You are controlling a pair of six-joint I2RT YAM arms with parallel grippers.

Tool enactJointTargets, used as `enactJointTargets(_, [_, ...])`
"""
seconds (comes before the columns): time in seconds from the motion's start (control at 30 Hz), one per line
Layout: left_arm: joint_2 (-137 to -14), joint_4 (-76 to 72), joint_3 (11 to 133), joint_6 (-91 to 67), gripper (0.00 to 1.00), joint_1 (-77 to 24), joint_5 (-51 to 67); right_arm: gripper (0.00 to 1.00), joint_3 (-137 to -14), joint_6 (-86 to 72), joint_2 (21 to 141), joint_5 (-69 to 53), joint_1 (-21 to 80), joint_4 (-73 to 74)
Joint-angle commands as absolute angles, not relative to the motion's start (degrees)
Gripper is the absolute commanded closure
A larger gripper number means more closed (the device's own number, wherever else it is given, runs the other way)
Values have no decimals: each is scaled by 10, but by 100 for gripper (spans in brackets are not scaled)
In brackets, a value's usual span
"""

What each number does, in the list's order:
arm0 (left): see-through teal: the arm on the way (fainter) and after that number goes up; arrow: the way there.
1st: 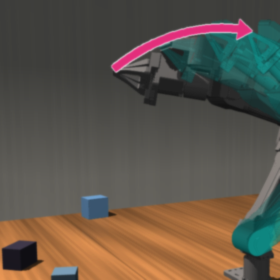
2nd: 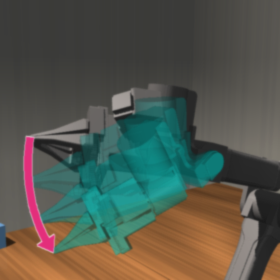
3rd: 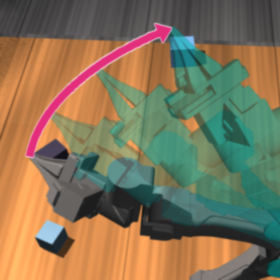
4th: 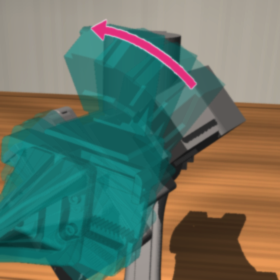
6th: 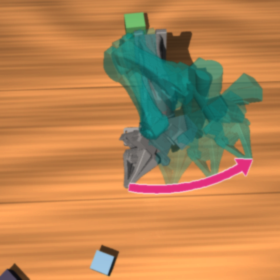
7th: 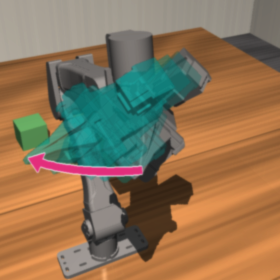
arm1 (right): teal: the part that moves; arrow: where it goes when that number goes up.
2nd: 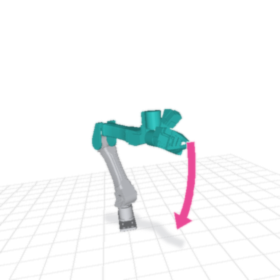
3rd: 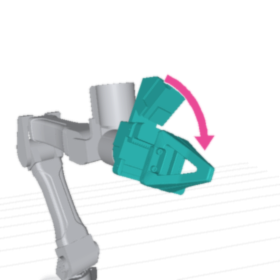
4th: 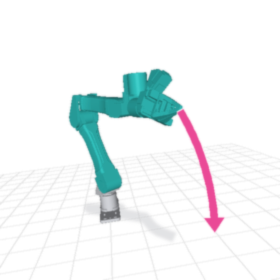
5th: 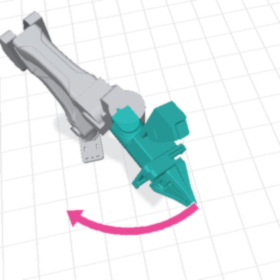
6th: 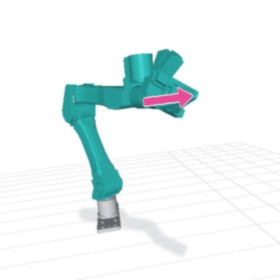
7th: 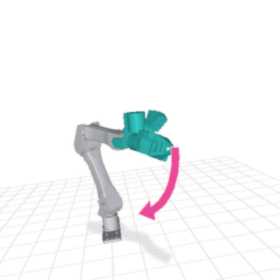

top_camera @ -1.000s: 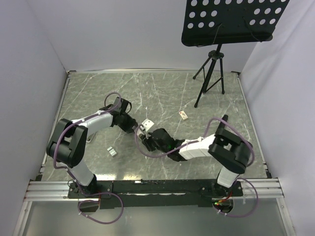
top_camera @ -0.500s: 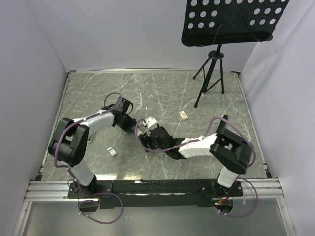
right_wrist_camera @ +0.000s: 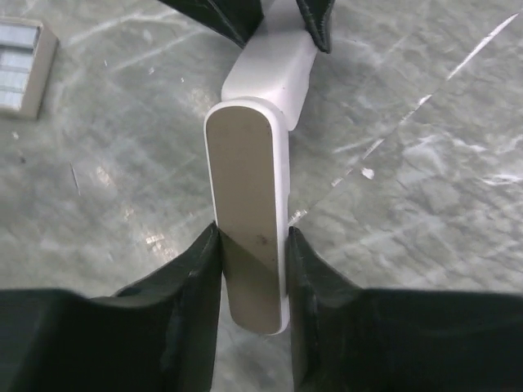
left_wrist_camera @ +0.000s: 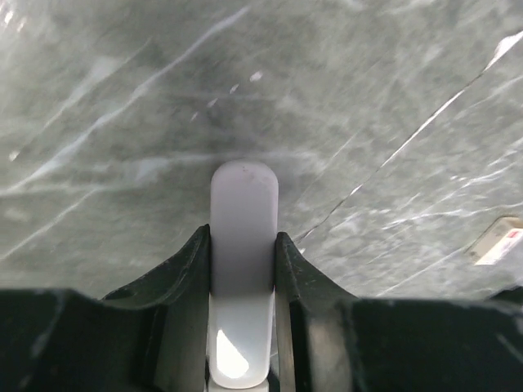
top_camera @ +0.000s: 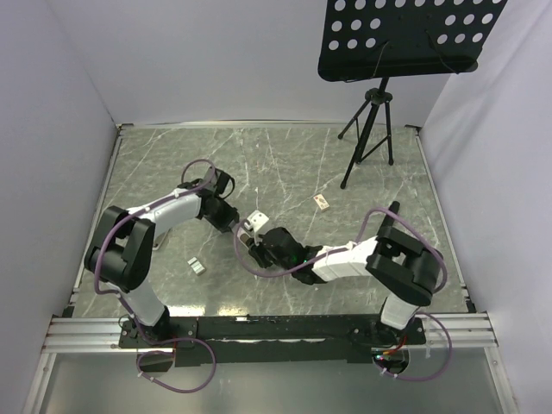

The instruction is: Unload the staples from the stapler

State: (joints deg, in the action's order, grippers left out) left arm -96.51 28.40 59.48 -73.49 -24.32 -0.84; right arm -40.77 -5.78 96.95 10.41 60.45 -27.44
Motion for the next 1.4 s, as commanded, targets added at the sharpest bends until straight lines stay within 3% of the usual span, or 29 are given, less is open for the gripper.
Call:
enactJointTargets(0.0, [-928,357,688,-734,99,-265,-85,83,-433,-57,879,142,600,-221])
enactJointTargets(0.1, [-890,362,694,-741,99,-288,-134,83,-430,-75,834,127,599,-221])
enactJointTargets(0.27, [-929,323,598,-760,99,-287,-108,82,-412,-133,911,133,599,-234])
enactJointTargets(0.4, [-973,306,593,-752,99,-288,-78,66,-424,-144,951,135,599,-211])
enactJointTargets(0.53, [-946,315,627,-737,99,-288,-93,59,-425,-137,879,154,596,-185])
enactJointTargets(0.8, [-879,324,662,-714,99,-289,-67,68,-410,-127,791,163,587,-174])
enactJointTargets(0.97, [-888,335,620,-714,99,-288,-58,69,-417,-155,865,116,560,-171])
enactJointTargets(1.13, [-903,337,604,-737,99,-290,-36,54,-443,-185,859,62,542,-134])
enactJointTargets(1.17, [-907,341,613,-738,99,-289,-35,45,-445,-192,858,18,535,-143])
enactJointTargets(1.23, [-925,365,639,-744,99,-288,-28,38,-434,-217,875,-52,495,-175])
enactJointTargets(1.37, [-952,382,672,-737,99,-290,-22,36,-400,-237,874,-113,454,-219])
